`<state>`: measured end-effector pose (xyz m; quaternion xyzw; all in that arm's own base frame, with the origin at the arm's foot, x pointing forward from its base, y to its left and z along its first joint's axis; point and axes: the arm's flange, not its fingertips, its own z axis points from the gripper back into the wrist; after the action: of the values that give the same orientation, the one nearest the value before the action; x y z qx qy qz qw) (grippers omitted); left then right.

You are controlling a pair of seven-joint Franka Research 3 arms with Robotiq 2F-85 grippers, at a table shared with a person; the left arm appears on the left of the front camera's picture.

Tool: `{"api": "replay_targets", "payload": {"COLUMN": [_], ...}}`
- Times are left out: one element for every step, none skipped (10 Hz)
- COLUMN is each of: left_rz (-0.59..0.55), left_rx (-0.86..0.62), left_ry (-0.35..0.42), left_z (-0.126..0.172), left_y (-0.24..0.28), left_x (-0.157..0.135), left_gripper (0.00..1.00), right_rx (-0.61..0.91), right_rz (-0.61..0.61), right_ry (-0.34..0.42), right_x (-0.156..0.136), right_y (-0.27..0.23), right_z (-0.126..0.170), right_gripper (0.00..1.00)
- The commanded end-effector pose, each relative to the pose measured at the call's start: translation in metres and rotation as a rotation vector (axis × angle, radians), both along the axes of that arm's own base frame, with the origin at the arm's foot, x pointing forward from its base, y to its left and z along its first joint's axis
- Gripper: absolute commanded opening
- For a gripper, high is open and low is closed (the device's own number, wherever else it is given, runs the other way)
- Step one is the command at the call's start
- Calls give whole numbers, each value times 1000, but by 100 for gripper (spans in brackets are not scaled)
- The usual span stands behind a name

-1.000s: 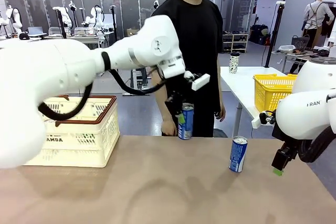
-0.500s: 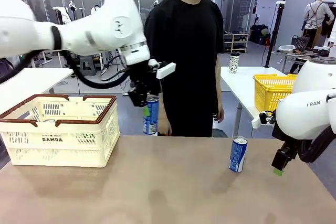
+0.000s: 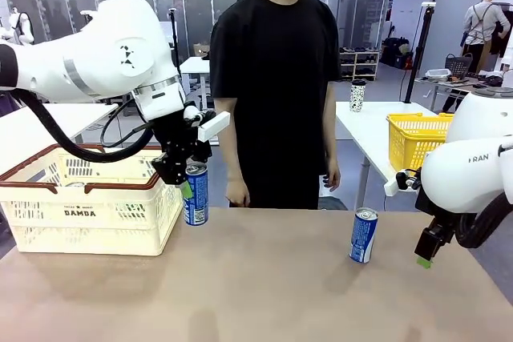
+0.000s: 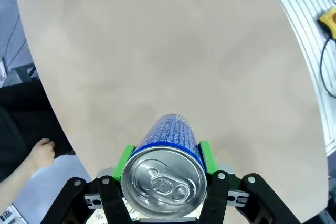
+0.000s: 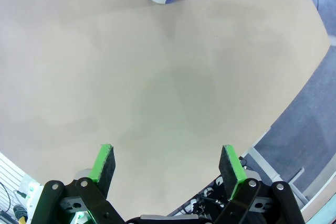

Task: Place the drinks into the Shopping basket.
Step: Pick up one drink and place it into the Shopping basket.

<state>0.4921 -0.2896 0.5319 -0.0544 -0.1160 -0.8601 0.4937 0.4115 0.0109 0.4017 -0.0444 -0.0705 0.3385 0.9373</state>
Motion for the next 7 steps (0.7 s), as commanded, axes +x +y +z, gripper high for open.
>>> {"api": "replay_targets", "payload": {"left_rz": [2, 2, 2, 2, 2, 2, -8], "left_rx": [-1, -1, -1, -1, -1, -1, -11], "left_ry": [8, 8, 8, 8, 8, 8, 4], "left_z": [6, 6, 6, 6, 6, 6, -2], "left_y": [-11, -11, -11, -11, -11, -11, -11], "left_x": [13, 13, 13, 13, 13, 13, 12], "left_gripper": [22, 22, 22, 22, 22, 22, 58], "right_rx": [4, 4, 4, 4, 4, 4, 4], "right_rz": [-6, -6, -6, -6, -6, -6, -6], "right_ry": [0, 0, 0, 0, 0, 0, 0], "right_x": [0, 0, 0, 0, 0, 0, 0], "right_y": [1, 1, 1, 1, 1, 1, 1], "right_z": [0, 0, 0, 0, 0, 0, 0], "right_gripper": [100, 100, 100, 100, 100, 100, 100]}}
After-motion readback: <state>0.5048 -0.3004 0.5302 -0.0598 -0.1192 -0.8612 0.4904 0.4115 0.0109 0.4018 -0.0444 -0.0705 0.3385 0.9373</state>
